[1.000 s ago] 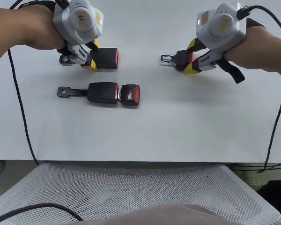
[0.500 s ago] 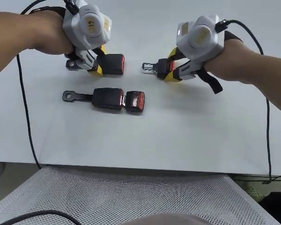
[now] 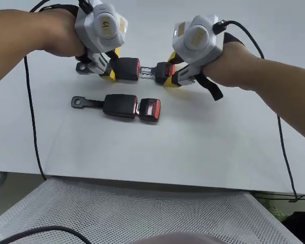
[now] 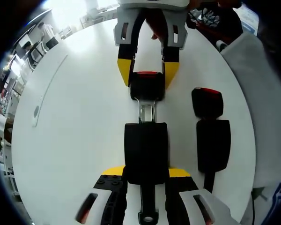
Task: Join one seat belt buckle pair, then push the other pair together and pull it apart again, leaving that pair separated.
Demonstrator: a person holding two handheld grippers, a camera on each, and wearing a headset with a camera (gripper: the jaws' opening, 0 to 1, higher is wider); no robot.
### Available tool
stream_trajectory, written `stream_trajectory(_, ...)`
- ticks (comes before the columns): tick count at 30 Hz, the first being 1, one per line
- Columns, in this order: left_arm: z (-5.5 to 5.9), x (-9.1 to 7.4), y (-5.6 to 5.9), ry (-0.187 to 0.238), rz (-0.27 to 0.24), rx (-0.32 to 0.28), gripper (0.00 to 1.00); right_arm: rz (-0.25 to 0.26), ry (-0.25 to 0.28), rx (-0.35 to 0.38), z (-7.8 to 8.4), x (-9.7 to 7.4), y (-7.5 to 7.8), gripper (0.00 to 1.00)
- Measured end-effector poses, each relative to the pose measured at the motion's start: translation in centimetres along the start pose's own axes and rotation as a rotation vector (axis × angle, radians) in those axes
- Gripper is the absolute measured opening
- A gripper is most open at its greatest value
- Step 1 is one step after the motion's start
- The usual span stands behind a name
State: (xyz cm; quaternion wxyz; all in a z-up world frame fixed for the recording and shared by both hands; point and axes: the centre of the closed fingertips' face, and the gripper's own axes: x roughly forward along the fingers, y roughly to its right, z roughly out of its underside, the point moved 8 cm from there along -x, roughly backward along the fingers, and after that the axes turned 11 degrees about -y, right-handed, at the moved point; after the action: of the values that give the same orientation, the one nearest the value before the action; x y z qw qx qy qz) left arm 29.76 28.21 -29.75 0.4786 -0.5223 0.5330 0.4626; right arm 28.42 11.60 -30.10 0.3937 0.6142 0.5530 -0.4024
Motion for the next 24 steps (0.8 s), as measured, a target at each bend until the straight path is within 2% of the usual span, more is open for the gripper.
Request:
stream_trajectory(3, 0.0, 0.1, 0.0, -0.002, -0.002, 0.0, 0.32, -0.005, -0.017, -0.007, 0.0, -0.1, 0.0, 0.33)
stream_trajectory(9, 0.0, 0.1, -0.1, -0.005, -0.003, -0.005, 0.32, 0.024, -0.027, -0.022, -0.1, 0.0, 0.2, 0.33)
stream_trajectory(11, -0.1, 0.1, 0.0, -0.005, -0.004, -0.005, 0.32, 0.024, -0.009, -0.006, -0.3, 0.2, 0.6, 0.33)
stream_trajectory(18, -0.1, 0.1, -0.1, -0.005, -0.003, -0.002, 0.32, 0.018, 0.014, -0.008, -0.6, 0.4, 0.5, 0.33)
stream_trajectory(24, -0.2, 0.0, 0.1, -0.002, -0.011, 0.02, 0.31, 0.01, 0.021, -0.033, -0.9, 0.8, 0.5, 0.33)
